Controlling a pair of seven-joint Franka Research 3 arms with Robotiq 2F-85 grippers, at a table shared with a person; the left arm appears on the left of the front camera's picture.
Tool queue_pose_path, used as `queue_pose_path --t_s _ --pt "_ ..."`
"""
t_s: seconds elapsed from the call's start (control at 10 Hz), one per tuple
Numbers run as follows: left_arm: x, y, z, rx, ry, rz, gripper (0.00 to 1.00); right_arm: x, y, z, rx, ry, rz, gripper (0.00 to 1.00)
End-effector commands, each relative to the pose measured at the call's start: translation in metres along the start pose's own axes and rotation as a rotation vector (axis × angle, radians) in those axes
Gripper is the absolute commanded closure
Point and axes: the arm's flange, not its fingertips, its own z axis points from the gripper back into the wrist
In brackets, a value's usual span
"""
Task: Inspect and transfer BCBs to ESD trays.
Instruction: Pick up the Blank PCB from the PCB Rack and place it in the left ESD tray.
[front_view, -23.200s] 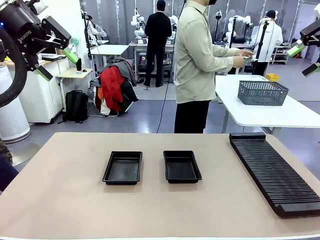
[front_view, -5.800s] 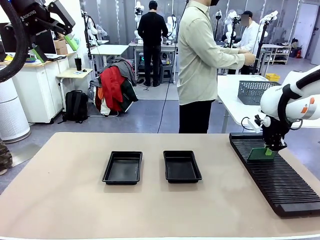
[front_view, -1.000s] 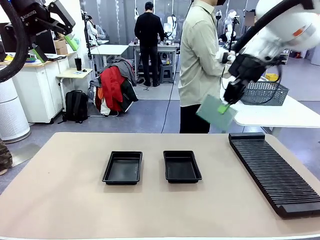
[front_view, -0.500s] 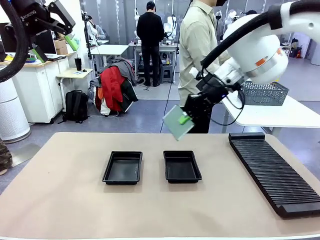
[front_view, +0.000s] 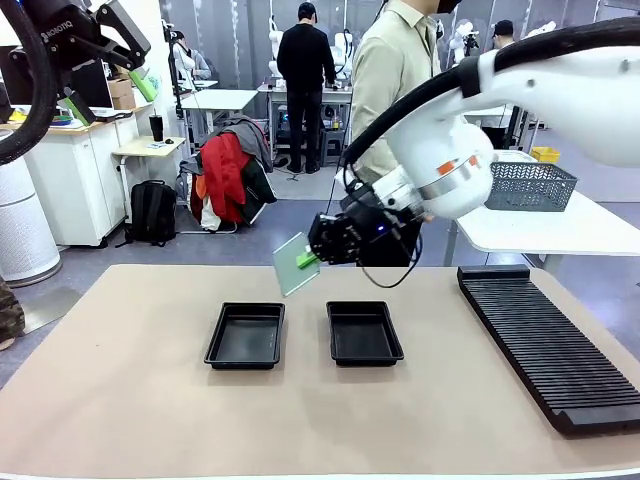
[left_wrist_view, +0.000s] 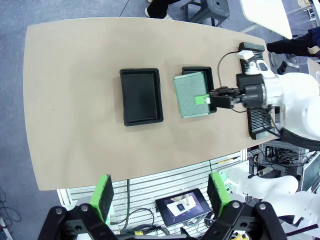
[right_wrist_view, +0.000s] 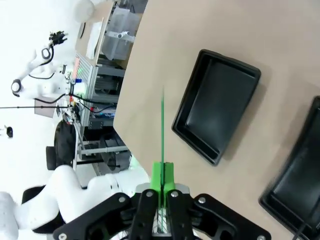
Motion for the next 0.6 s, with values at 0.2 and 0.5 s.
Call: queue_pose_path --t_s 0.2,0.5 --pt "0.000 0.001 0.000 0.000 0.001 0.001 0.00 0.013 -0.004 -0.064 0.024 -0.096 -0.108 0.98" --pt "0.000 0.001 0.000 0.000 0.001 0.001 0.00 0.017 -0.023 -0.111 0.029 -0.092 -0.225 0.98"
